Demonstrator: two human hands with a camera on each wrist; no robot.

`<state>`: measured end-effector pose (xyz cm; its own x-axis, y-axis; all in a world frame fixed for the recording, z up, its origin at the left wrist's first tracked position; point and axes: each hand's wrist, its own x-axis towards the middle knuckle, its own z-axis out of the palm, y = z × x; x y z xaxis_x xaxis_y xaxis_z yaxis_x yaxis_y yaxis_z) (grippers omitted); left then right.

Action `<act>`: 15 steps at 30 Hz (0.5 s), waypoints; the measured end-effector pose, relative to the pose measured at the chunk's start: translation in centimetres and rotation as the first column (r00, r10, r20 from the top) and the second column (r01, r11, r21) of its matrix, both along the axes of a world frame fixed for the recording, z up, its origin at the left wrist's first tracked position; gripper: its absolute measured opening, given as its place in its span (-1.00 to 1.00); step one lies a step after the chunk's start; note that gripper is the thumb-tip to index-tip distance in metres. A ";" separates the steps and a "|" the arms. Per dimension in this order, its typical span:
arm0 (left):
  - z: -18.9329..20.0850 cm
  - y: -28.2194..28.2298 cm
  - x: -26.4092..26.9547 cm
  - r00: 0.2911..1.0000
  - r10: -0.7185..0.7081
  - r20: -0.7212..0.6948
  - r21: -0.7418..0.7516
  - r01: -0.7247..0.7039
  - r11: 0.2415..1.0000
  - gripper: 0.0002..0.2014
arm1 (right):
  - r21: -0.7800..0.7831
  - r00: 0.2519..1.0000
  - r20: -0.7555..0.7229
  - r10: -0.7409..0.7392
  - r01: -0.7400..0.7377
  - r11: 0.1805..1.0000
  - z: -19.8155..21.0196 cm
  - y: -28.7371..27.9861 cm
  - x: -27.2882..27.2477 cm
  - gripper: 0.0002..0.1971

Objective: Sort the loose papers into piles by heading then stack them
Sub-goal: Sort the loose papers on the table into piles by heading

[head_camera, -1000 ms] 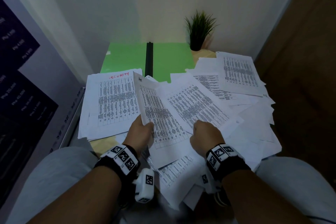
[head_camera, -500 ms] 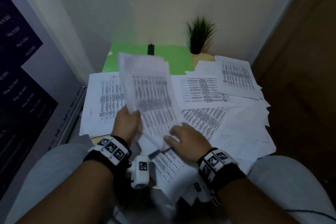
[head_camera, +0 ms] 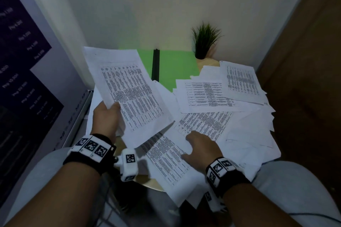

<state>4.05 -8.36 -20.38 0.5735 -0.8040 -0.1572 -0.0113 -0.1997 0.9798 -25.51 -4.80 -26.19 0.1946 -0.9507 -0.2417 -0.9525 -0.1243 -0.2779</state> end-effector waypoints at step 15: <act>1.4 0.6 -0.3 0.999 0.018 0.042 0.005 -0.018 1.000 -0.88 | 0.149 0.995 -0.087 0.052 -0.039 0.988 -0.2 -0.4 0.0 -0.10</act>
<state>3.78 -7.77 -18.96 0.5938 -0.7928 -0.1371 -0.0490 -0.2058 0.9774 -25.46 -5.17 -26.34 0.2080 -0.8940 -0.3969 -0.9689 -0.1325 -0.2092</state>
